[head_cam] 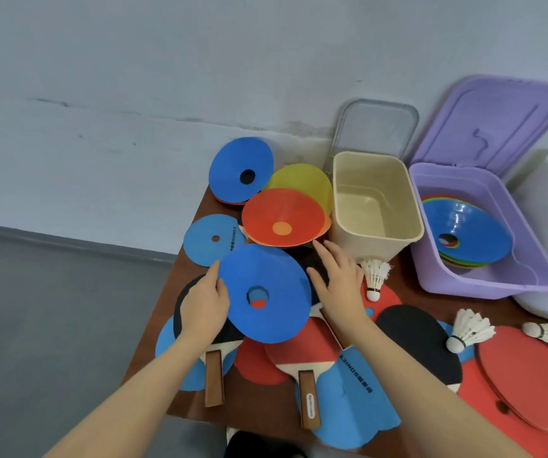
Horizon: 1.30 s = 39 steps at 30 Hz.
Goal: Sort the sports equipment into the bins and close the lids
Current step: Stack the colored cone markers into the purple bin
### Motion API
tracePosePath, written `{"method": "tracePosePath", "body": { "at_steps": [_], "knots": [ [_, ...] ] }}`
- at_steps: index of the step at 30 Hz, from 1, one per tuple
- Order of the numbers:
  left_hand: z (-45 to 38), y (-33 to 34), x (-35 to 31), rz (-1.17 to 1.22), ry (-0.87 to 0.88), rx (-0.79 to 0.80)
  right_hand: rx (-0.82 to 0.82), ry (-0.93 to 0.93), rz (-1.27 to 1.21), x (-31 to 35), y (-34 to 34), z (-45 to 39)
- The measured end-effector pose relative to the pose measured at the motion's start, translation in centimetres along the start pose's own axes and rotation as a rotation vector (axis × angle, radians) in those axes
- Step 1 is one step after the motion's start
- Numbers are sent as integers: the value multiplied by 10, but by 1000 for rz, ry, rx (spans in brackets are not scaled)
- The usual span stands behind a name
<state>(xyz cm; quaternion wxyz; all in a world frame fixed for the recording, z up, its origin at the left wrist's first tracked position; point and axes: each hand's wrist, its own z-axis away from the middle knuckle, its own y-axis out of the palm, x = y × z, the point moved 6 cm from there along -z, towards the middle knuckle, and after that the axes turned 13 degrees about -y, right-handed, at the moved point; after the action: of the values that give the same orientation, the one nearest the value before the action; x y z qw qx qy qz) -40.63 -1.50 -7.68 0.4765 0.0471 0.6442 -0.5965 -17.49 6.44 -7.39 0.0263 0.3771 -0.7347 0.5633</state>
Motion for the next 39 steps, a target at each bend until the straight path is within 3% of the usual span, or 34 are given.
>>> {"method": "tracePosePath", "body": {
  "at_steps": [8,17,25,31,34,39],
  "knots": [
    [-23,-17,11,50,-85,1,190,-139,183,17,37,-65],
    [-34,-14,5,47,-54,44,-80,-205,3,39,25,-41],
    [-45,-10,10,-91,-37,69,-278,-216,64,49,-6,-25],
    [-43,-6,2,7,5,73,-370,-236,42,64,-33,-39],
    [-40,-2,3,131,8,125,-303,-325,-13,77,-28,-34],
    [-39,-1,16,268,-102,196,47,-364,-191,85,6,-11]
  ]
}}
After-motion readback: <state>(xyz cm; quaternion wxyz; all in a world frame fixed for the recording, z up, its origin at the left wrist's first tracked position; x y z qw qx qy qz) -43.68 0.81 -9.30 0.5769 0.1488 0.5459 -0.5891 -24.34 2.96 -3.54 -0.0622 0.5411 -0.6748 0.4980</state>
